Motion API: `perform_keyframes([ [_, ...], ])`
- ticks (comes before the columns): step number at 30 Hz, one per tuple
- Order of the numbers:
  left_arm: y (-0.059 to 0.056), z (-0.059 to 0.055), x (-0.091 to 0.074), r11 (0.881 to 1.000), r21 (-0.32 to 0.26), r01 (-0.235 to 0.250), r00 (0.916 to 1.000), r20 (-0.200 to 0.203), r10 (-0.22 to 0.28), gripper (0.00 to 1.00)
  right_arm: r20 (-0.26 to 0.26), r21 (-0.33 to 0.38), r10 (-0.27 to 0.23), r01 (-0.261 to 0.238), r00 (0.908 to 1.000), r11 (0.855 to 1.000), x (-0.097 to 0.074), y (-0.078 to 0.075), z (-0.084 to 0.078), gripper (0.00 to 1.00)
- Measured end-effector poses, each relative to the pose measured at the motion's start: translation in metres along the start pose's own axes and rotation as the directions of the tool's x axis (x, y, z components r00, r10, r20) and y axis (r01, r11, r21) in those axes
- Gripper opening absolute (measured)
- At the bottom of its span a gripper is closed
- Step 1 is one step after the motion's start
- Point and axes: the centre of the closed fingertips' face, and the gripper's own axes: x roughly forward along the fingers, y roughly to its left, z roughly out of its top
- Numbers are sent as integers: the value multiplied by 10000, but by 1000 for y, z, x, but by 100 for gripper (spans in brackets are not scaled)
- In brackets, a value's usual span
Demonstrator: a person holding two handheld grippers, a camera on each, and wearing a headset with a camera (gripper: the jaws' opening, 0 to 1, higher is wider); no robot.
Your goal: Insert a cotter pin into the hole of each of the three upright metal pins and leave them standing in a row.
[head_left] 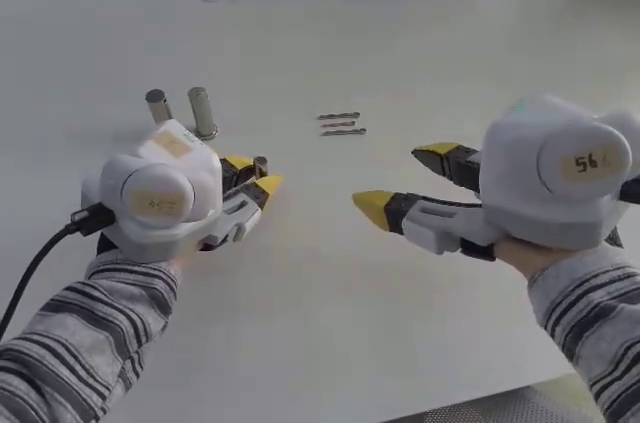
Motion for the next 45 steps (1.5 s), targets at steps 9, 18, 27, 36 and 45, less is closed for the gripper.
perform_keyframes([
  [9, 1, 2, -7, 9999, -161, -10, 10000, -55, 9, 23, -327, -641, 324, -344, 9989, 9973, 7, -8, 12, 39],
  [18, 5, 4, -28, 9941, -962, -504, 9987, -9, 506, 38, -1135, -1352, 746, -898, 9907, 9867, 31, -33, 22, 28],
  [27, 6, 7, -48, 9815, -1557, -1111, 9936, 48, 1132, 54, -2144, -1820, 1095, -1498, 9706, 9718, 56, -48, 21, 18],
  [36, 18, 2, -69, 9667, -1871, -1748, 9843, -95, 1761, 65, -2895, -2320, 1548, -2262, 9446, 9461, 76, -53, 25, 10],
  [45, 19, -6, -83, 9571, -2095, -2004, 9797, -367, 1971, 71, -3790, -3118, 1510, -2796, 9130, 9081, 99, -60, 19, 6],
])
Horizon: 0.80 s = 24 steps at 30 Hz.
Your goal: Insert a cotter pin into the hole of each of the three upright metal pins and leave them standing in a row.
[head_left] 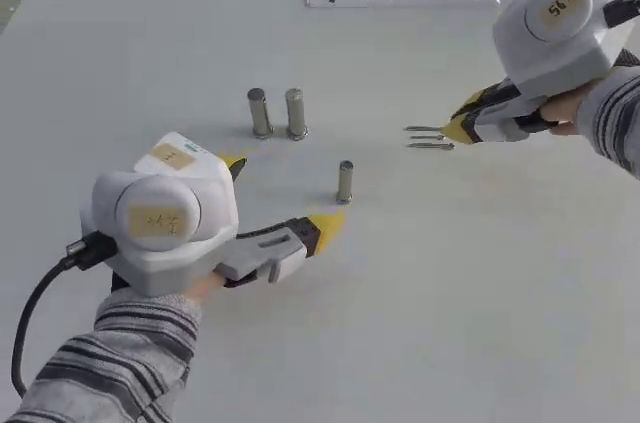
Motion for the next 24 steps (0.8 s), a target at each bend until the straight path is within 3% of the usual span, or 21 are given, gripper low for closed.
perform_keyframes([
  [9, 6, -3, -9, 9997, -28, -241, 9997, -6, 241, 71, -809, -1087, 516, -603, 9954, 9922, 21, -5, -4, 4],
  [12, 9, -3, -11, 9990, -147, -415, 9991, 2, 415, 70, -1314, -1519, 660, -859, 9891, 9847, 27, -5, -11, 3],
  [24, 11, -3, -16, 9980, -201, -603, 9982, 34, 604, 67, -1749, -2189, 786, -1166, 9814, 9688, 32, -1, -10, 0],
])
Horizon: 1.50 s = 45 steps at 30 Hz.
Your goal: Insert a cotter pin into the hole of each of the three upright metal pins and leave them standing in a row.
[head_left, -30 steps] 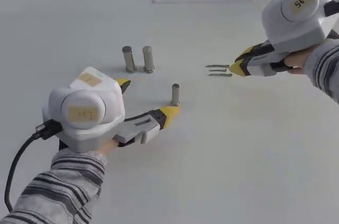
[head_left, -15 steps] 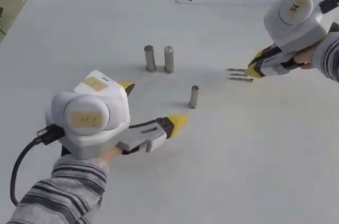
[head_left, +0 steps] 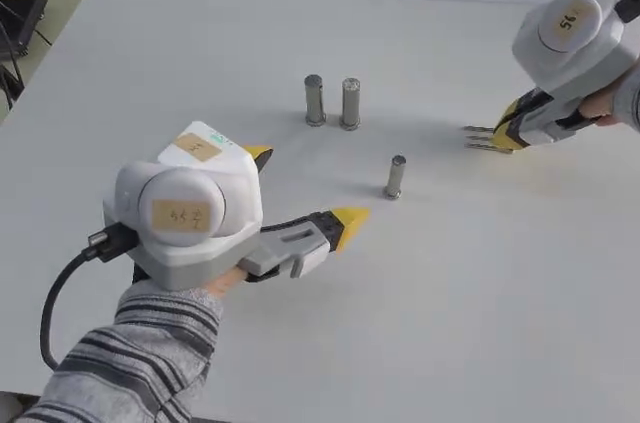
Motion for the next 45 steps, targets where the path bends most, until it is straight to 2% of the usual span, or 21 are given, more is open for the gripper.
perform_keyframes([
  [10, 0, 1, 0, 10000, 23, -2, 10000, -16, 2, 66, -327, -268, 409, -418, 9986, 9988, -1, 4, -1, 0],
  [17, -4, 1, 1, 9999, 36, 98, 9999, -54, -98, 65, -678, -875, 376, -435, 9970, 9952, -3, 10, 0, 0],
  [19, -6, 1, 2, 9999, 25, 155, 9998, -95, -155, 64, -731, -915, 361, -427, 9967, 9949, -2, 7, -2, 0],
  [24, -9, -1, 3, 9997, 37, 244, 9995, -214, -243, 62, -771, -979, 332, -407, 9965, 9944, -3, 11, -3, 0],
  [26, -10, -1, 3, 9996, 23, 270, 9994, -220, -269, 62, -747, -1390, 280, -382, 9968, 9895, -4, 13, -2, 0],
  [28, -10, 0, 2, 9995, -19, 311, 9992, -232, -311, 59, -718, -1499, 274, -379, 9970, 9880, -5, 14, -2, 0],
  [33, -9, -1, 3, 9996, -80, 284, 9991, -320, -286, 56, -566, -1918, 209, -314, 9982, 9809, -5, 16, -1, 0],
  [37, -11, 5, 3, 9988, -226, 440, 9989, -152, -443, 55, -266, -1565, 354, -391, 9990, 9869, -9, 18, 3, 0],
  [38, -12, 7, 3, 9984, -264, 492, 9987, -75, -494, 55, -30, -1674, 285, -286, 9996, 9855, -10, 16, 6, 0],
  [41, -12, 9, 4, 9981, -178, 583, 9982, -109, -585, 54, 128, -1791, 140, -115, 9998, 9838, -15, 17, 9, 0],
  [42, -12, 9, 4, 9982, -133, 580, 9982, -149, -582, 53, 362, -1916, -124, 192, 9993, 9813, -18, 15, 14, 0],
  [43, -13, 10, 4, 9983, -105, 579, 9982, -167, -580, 52, 412, -1999, -138, 218, 9991, 9796, -21, 16, 16, 0],
  [45, -14, 12, 6, 9980, -69, 623, 9979, -161, -624, 51, 802, -2692, -392, 595, 9960, 9612, -30, 18, 27, 0],
])
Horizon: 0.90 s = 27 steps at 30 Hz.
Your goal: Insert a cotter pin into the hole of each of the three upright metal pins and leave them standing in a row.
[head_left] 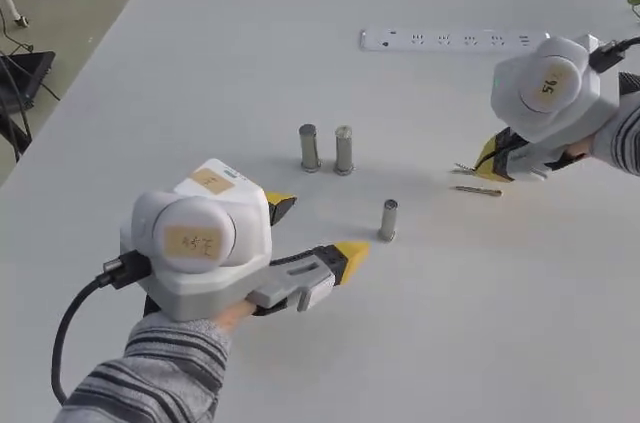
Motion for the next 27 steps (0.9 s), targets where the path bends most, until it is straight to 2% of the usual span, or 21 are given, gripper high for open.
perform_keyframes([
  [3, -3, 4, 2, 9999, 42, 115, 9999, -14, -115, 50, 193, -485, -196, 205, 9996, 9986, -9, 4, 10, 0],
  [7, -4, 12, 5, 9996, 143, 236, 9997, 17, -236, 49, 444, -695, -331, 361, 9985, 9969, -20, 9, 23, 0],
  [11, -4, 22, 8, 9993, -76, 369, 9993, 91, -368, 45, 929, -961, -441, 530, 9947, 9940, -27, 15, 39, 0],
  [13, -4, 27, 9, 9990, -126, 437, 9989, 165, -435, 44, 1071, -1010, -343, 452, 9937, 9939, -29, 19, 44, 0],
  [14, -3, 29, 10, 9988, -182, 452, 9988, 188, -449, 43, 1347, -942, -293, 422, 9905, 9947, -26, 18, 47, 0],
  [17, -3, 33, 12, 9989, -83, 466, 9988, 130, -465, 40, 1684, -930, -281, 443, 9853, 9947, -30, 25, 58, 0],
  [21, -3, 37, 13, 9984, -62, 558, 9984, 98, -558, 39, 2198, -1265, -181, 469, 9754, 9909, -37, 38, 75, 0],
  [24, -5, 40, 13, 9974, -278, 666, 9977, 115, -663, 37, 2474, -1555, -172, 572, 9688, 9862, -37, 40, 82, 0],
  [27, -9, 43, 12, 9939, -670, 874, 9960, 236, -860, 32, 2725, -1881, -159, 694, 9620, 9797, -44, 49, 94, 0],
])
